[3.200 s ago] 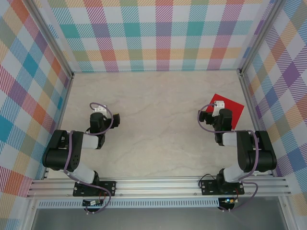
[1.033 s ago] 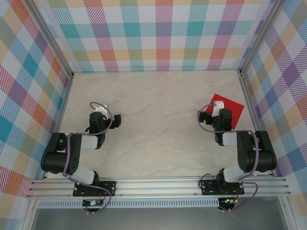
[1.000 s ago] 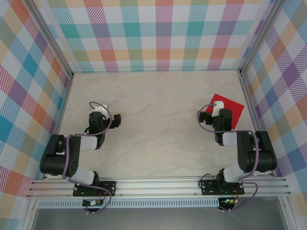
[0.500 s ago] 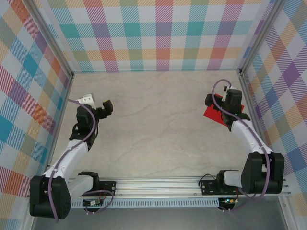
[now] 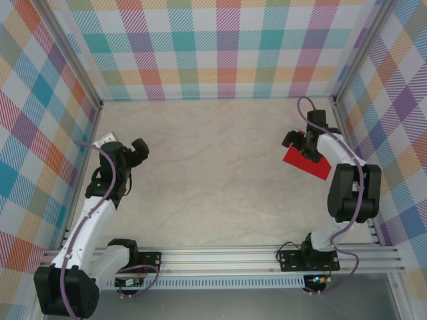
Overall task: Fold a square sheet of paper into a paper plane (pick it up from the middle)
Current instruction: Move the square sheet of paper to the center of the table.
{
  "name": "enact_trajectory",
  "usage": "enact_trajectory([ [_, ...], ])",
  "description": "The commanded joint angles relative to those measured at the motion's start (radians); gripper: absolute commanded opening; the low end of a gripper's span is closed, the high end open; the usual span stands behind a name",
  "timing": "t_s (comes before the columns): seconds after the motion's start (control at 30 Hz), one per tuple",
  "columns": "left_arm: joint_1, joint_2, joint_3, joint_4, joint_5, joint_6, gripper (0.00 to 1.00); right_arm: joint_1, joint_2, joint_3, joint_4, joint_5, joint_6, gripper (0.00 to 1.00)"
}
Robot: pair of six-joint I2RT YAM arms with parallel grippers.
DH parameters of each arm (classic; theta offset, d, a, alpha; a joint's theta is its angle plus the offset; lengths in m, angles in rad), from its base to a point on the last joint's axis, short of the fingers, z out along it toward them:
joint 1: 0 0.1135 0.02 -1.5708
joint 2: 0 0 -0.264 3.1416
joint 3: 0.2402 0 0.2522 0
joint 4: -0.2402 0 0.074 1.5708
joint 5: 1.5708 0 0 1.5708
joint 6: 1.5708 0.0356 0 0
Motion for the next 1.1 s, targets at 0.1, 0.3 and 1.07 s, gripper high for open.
enact_trajectory([
  [0.1,0.018,0.008,0.018,-0.079,0.086,-0.011,1.00,-0.013,0.149,0.130,-0.079,-0.071,-0.004,1.00],
  [0.3,0.018,0.004,0.004,-0.131,0.116,0.003,1.00,-0.029,0.248,0.213,-0.082,-0.103,0.010,0.96],
  [1.07,0.018,0.012,0.003,-0.194,0.233,0.000,1.00,0.109,0.317,0.176,-0.214,-0.289,-0.133,0.85],
])
